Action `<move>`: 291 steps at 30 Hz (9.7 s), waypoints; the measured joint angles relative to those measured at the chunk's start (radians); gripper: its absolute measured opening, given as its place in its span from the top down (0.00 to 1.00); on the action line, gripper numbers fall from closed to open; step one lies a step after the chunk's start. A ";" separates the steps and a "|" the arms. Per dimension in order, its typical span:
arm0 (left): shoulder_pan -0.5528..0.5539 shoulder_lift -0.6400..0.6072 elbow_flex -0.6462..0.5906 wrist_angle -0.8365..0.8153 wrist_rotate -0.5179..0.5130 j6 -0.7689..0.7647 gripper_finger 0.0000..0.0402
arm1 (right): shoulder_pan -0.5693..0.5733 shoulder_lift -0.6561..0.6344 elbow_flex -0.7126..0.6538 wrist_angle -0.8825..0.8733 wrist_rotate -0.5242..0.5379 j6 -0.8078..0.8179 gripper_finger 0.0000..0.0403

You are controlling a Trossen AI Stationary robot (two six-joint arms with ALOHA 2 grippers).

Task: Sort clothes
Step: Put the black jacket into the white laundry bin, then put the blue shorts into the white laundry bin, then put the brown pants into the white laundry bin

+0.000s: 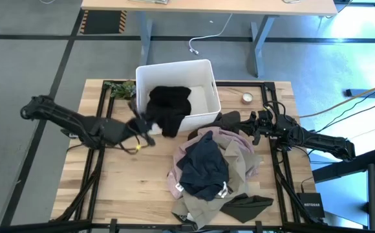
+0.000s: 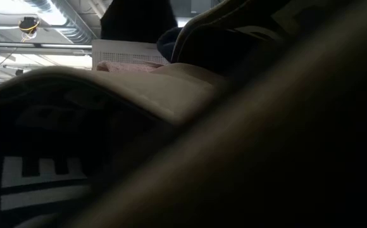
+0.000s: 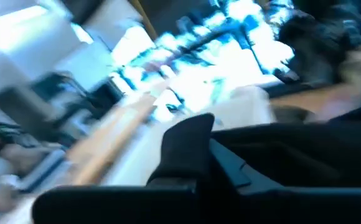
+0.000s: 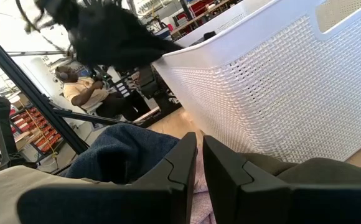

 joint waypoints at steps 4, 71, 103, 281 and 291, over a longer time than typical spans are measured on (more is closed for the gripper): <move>0.100 -0.007 0.063 0.030 -0.002 0.081 0.99 | 0.000 0.000 0.000 0.000 0.000 -0.001 0.88; 0.434 -0.007 0.341 -0.836 0.616 -0.574 0.42 | 0.098 0.904 0.962 -0.117 -0.143 -0.426 0.46; 0.530 0.140 0.313 -0.855 0.540 -0.652 0.42 | 0.445 1.105 1.131 -0.457 0.228 -0.516 0.46; 0.105 -0.029 0.138 -0.580 0.307 -0.730 0.42 | 0.841 1.725 2.118 -1.328 1.320 -0.568 0.95; 0.105 -0.029 0.138 -0.579 0.307 -0.726 0.42 | 0.565 1.718 2.344 -0.983 1.395 -1.042 0.95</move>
